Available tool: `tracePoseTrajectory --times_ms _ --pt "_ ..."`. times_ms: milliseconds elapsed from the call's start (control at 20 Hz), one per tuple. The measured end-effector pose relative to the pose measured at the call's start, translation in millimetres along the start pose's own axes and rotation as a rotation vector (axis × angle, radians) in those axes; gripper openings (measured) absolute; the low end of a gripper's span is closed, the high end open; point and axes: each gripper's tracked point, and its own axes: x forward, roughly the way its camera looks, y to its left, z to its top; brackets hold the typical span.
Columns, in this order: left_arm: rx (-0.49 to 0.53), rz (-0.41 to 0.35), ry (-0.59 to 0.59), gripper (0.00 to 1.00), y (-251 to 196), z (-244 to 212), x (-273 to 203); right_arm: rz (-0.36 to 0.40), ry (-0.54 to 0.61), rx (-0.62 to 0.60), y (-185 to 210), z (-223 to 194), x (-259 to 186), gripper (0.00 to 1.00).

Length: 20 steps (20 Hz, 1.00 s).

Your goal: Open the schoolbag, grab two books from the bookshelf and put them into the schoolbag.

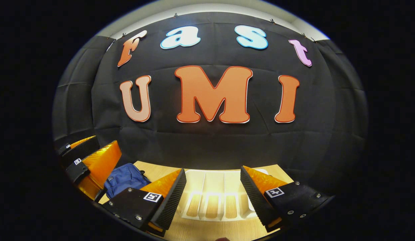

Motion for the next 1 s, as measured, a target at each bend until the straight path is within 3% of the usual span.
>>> tracePoseTrajectory --times_ms 1000 --pt "0.029 -0.035 0.07 0.95 -2 -15 8 -0.006 -0.014 -0.037 6 -4 -1 0.97"
